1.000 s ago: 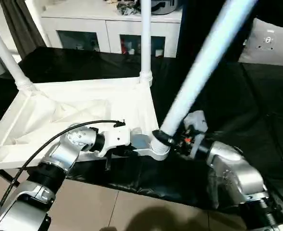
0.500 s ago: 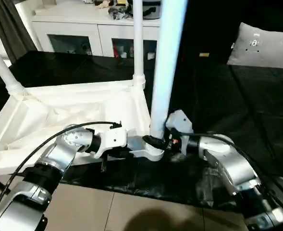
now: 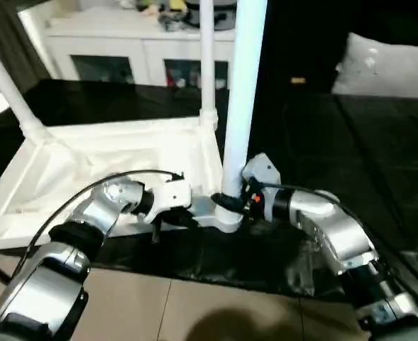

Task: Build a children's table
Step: Insert table leg to table base

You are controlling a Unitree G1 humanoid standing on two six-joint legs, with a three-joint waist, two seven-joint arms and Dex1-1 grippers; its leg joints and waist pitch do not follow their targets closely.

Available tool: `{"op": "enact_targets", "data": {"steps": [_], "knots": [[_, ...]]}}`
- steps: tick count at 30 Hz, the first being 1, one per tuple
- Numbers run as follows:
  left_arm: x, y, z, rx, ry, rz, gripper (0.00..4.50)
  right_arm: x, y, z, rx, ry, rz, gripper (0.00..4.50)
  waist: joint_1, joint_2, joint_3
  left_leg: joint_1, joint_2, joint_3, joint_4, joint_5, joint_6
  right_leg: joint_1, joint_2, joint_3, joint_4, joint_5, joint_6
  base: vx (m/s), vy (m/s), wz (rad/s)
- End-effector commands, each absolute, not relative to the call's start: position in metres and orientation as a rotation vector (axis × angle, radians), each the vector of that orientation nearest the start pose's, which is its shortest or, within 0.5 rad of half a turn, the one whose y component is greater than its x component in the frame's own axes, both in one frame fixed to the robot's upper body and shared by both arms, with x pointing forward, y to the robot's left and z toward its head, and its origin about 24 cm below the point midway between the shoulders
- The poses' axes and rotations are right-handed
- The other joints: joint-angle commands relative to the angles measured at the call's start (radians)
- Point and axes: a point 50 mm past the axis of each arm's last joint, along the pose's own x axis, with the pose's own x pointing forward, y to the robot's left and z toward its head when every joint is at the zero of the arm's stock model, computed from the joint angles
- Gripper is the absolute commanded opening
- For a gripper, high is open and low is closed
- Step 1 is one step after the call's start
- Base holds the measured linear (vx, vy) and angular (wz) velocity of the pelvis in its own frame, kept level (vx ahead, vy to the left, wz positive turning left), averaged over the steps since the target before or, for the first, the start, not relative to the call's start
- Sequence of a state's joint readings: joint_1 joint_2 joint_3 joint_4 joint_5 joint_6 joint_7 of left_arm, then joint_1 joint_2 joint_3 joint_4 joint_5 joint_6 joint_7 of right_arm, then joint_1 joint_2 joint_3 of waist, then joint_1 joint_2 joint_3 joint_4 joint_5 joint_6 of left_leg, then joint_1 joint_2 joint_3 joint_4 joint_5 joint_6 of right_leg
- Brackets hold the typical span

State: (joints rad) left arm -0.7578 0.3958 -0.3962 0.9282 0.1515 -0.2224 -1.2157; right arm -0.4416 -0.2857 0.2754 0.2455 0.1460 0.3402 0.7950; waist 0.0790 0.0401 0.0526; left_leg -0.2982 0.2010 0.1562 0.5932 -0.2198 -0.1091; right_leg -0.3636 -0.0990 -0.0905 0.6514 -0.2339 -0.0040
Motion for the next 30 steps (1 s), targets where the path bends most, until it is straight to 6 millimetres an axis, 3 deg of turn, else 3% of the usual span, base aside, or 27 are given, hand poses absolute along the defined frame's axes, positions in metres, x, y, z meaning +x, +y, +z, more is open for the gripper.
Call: {"op": "enact_targets", "data": {"steps": [1,2,3,4,5,7,8,10,12,15,18,20,22,23,26,30], "knots": [[0.348,0.144,0.081,0.717,0.348,-1.356,0.00,0.281,-0.103,0.009,-0.178,0.593,1.041,1.88,0.028,-0.015,-0.048,-0.031,-0.017,-0.022,-0.015,-0.178,0.041,0.023,-0.129,0.071,-0.182,-0.883,0.007,0.082,-0.028,-0.35],[0.347,0.144,0.079,0.701,0.357,-1.367,0.00,0.281,-0.102,0.008,-0.176,0.595,1.027,1.88,0.046,-0.001,-0.061,-0.075,0.001,-0.030,-0.072,-0.058,0.029,0.046,-0.090,0.057,-0.148,-0.657,-0.002,0.082,-0.028,-0.35],[0.342,0.146,0.074,0.659,0.381,-1.384,0.00,0.284,-0.102,0.007,-0.177,0.590,0.987,1.88,0.044,0.008,-0.064,-0.062,0.010,-0.031,-0.083,-0.064,0.010,0.029,-0.059,0.055,-0.131,-0.433,-0.045,0.090,-0.023,-0.26],[0.341,0.147,0.074,0.651,0.386,-1.387,0.00,0.285,-0.102,0.007,-0.177,0.589,0.978,1.88,0.039,0.009,-0.064,-0.060,0.009,-0.029,-0.084,-0.091,0.004,0.029,-0.052,0.055,-0.123,-0.361,-0.068,0.000,0.000,0.00],[0.336,0.149,0.068,0.614,0.407,-1.390,0.00,0.289,-0.101,0.007,-0.172,0.580,0.916,1.88,0.031,0.016,-0.063,-0.057,0.008,-0.026,-0.087,-0.148,-0.013,0.030,-0.045,0.054,-0.118,-0.314,-0.110,0.000,0.000,0.00],[0.332,0.151,0.064,0.593,0.427,-1.374,0.00,0.290,-0.100,0.007,-0.167,0.573,0.880,1.88,0.024,0.017,-0.066,-0.059,0.009,-0.029,-0.091,-0.176,-0.025,0.036,-0.046,0.052,-0.113,-0.279,-0.136,0.000,0.000,0.00],[0.329,0.152,0.061,0.579,0.443,-1.360,0.00,0.291,-0.100,0.007,-0.164,0.569,0.861,1.88,0.011,0.019,-0.064,-0.056,0.013,-0.029,-0.094,-0.207,-0.028,0.036,-0.044,0.051,-0.111,-0.240,-0.160,0.000,0.000,0.00],[0.314,0.149,0.057,0.480,0.465,-1.301,0.00,0.291,-0.097,0.008,-0.158,0.554,0.813,1.88,0.001,0.020,-0.062,-0.059,0.017,-0.030,-0.099,-0.236,-0.028,0.042,-0.048,0.051,-0.108,-0.234,-0.174,0.000,0.000,0.00],[0.307,0.146,0.057,0.465,0.462,-1.287,0.00,0.292,-0.096,0.008,-0.157,0.547,0.799,1.88,-0.010,0.024,-0.059,-0.054,0.016,-0.027,-0.099,-0.262,-0.018,0.035,-0.045,0.050,-0.115,-0.265,-0.174,0.000,0.000,0.00],[0.282,0.131,0.060,0.448,0.445,-1.258,0.00,0.293,-0.092,0.009,-0.152,0.532,0.782,1.88,-0.030,0.021,-0.060,-0.057,0.018,-0.027,-0.101,-0.250,0.000,0.039,-0.045,0.050,-0.117,-0.258,-0.182,0.000,0.000,0.00],[0.276,0.125,0.061,0.465,0.435,-1.216,0.00,0.293,-0.089,0.011,-0.158,0.519,0.781,1.88,-0.033,0.016,-0.056,-0.055,0.012,-0.019,-0.098,-0.239,0.021,0.031,-0.037,0.050,-0.126,-0.265,-0.183,0.000,0.000,0.00],[0.276,0.122,0.061,0.500,0.440,-1.154,0.00,0.292,-0.087,0.013,-0.156,0.506,0.780,1.88,-0.025,0.013,-0.059,-0.054,0.013,-0.018,-0.096,-0.218,0.027,0.031,-0.038,0.051,-0.128,-0.266,-0.177,0.000,0.000,0.00],[0.276,0.120,0.063,0.504,0.443,-1.133,0.00,0.291,-0.087,0.014,-0.153,0.499,0.778,1.88,-0.009,0.016,-0.058,-0.045,0.012,-0.013,-0.094,-0.221,0.031,0.021,-0.037,0.054,-0.132,-0.277,-0.174,0.000,0.000,0.00],[0.276,0.118,0.064,0.505,0.445,-1.123,0.00,0.291,-0.087,0.014,-0.154,0.491,0.778,1.88,-0.002,0.018,-0.058,-0.052,0.014,-0.016,-0.096,-0.209,0.027,0.026,-0.036,0.053,-0.127,-0.265,-0.168,0.000,0.000,0.00],[0.278,0.115,0.066,0.517,0.431,-1.086,0.00,0.291,-0.087,0.018,-0.131,0.450,0.768,1.88,0.008,0.019,-0.059,-0.054,0.014,-0.018,-0.099,-0.207,0.017,0.028,-0.036,0.052,-0.128,-0.234,-0.152,0.000,0.000,0.00],[0.281,0.121,0.069,0.564,0.410,-1.064,0.00,0.293,-0.091,0.027,-0.076,0.384,0.737,1.88,0.008,0.022,-0.062,-0.055,0.014,-0.020,-0.100,-0.204,0.015,0.031,-0.035,0.050,-0.125,-0.181,-0.159,0.000,0.000,0.00]]}}
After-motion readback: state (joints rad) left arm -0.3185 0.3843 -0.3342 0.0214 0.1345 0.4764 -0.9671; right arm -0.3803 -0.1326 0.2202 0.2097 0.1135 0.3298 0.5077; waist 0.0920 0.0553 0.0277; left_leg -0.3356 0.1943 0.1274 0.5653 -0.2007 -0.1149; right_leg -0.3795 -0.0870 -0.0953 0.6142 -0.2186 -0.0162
